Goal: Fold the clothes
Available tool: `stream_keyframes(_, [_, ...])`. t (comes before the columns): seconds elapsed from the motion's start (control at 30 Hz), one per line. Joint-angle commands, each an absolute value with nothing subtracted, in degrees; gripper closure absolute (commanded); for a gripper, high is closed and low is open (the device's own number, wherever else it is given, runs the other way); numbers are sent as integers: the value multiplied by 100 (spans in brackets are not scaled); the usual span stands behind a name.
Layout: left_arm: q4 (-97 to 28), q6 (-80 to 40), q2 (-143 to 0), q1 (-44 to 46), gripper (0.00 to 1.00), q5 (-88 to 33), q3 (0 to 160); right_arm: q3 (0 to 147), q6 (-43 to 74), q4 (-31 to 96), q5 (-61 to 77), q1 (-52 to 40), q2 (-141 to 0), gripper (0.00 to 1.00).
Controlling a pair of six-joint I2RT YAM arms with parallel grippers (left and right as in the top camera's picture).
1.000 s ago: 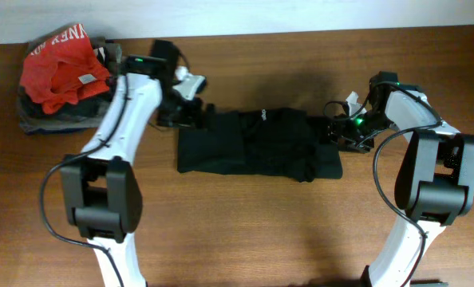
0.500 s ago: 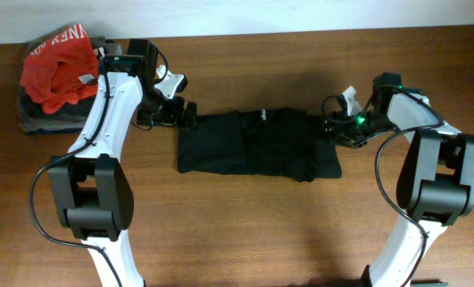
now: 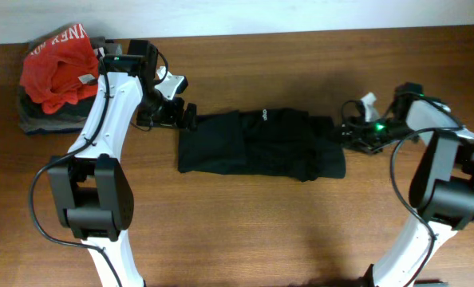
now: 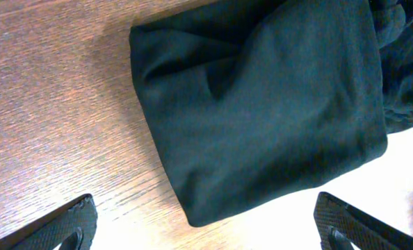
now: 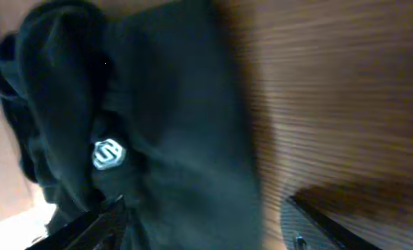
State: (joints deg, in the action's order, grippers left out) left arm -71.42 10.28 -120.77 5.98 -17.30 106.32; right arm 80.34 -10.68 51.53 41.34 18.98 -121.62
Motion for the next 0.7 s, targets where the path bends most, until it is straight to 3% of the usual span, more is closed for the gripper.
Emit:
stream_keyframes(0.0, [-7164,1125,-12086,585,1,-1710,10726,7970,-1129,5133,3393,2110,-12237,24])
stream_keyframes(0.23, [-7161,1127,-12086,585,1,-1710,10726,7935,-1133,5135,3227,1697,-12237,23])
stream_keyframes(0.5, [-7166,1125,-12086,585,1,-1712,10726,7332,-440,4305,3428,917,-12252,25])
stream_keyframes(0.6, [-7164,1127,-12086,585,1,-1712,10726,7236,-353,4169,3426,858,-12254,33])
stream_keyframes(0.67, [-7164,1127,-12086,585,1,-1710,10726,7238,-353,4154,3426,886,-12252,52])
